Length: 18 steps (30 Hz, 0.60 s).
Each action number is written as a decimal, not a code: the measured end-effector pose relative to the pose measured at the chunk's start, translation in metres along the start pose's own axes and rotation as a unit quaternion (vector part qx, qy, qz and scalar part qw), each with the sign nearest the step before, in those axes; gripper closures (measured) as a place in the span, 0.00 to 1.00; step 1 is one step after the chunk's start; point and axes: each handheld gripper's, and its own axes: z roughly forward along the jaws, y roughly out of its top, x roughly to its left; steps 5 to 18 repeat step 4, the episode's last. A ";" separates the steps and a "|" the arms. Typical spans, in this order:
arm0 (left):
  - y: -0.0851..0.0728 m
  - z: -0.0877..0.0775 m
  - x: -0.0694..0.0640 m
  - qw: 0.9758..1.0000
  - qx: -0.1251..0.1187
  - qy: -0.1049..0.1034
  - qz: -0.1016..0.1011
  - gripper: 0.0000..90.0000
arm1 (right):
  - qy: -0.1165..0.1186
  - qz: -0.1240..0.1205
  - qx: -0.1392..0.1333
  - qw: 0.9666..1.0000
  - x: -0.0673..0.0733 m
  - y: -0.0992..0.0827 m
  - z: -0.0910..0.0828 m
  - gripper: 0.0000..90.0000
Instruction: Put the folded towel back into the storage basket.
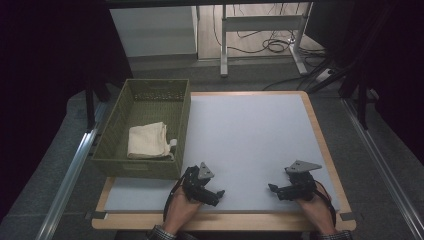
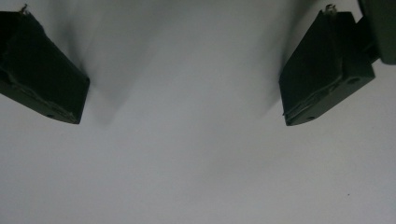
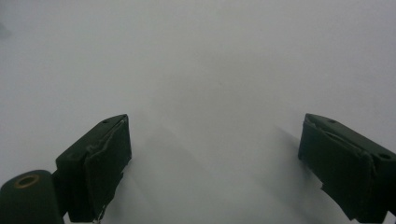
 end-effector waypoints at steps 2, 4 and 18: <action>0.000 0.000 -0.001 1.000 -0.001 0.001 0.001 0.02 | -0.007 -0.005 0.003 1.000 0.002 0.000 0.001 0.10; 0.000 0.000 0.000 1.000 -0.001 0.001 0.001 0.02 | -0.006 -0.005 0.002 1.000 0.002 0.000 0.001 0.10; 0.000 0.000 0.000 1.000 -0.001 0.001 0.001 0.02 | -0.006 -0.005 0.002 1.000 0.002 0.000 0.001 0.10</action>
